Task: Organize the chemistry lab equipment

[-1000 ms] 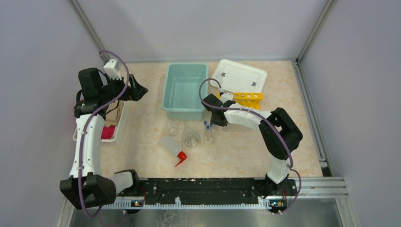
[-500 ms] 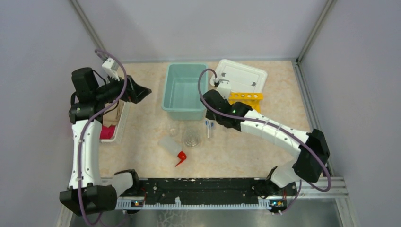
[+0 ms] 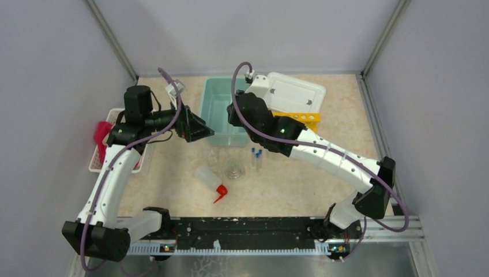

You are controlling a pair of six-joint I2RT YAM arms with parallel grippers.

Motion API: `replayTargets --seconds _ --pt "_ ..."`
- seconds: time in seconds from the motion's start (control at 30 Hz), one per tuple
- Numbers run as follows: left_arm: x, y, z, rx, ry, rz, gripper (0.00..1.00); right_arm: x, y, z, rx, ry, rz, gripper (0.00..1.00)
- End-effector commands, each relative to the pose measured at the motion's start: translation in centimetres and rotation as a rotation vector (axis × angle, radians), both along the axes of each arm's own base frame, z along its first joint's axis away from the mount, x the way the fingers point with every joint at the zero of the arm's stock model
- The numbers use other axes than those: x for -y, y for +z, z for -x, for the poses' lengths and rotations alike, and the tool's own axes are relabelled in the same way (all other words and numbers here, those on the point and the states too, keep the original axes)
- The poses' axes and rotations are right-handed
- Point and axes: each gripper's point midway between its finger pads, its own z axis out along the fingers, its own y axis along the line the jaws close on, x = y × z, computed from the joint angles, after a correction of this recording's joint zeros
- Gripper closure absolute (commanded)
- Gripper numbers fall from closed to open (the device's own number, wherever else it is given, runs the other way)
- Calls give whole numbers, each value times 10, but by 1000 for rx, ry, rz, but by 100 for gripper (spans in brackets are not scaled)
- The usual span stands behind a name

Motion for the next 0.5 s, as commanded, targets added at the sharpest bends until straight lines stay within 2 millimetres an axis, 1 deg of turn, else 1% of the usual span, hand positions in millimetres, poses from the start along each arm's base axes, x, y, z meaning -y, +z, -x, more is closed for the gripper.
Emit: replayTargets --seconds 0.0,0.1,0.2,0.27,0.37,0.47 --pt "13 -1 7 -40 -40 44 1 -18 47 -2 117 9 -85 100" --pt "16 4 15 -49 -76 73 1 -23 52 1 137 21 -101 100" --pt "19 13 24 -36 -106 112 1 -27 52 2 145 30 -105 100" --pt "20 17 25 -14 -103 121 1 -28 52 3 145 34 -108 100" --pt "21 15 29 -18 -117 125 1 -31 55 5 155 36 -119 100" --pt "23 7 33 -43 -132 126 1 -37 56 5 158 49 -142 100"
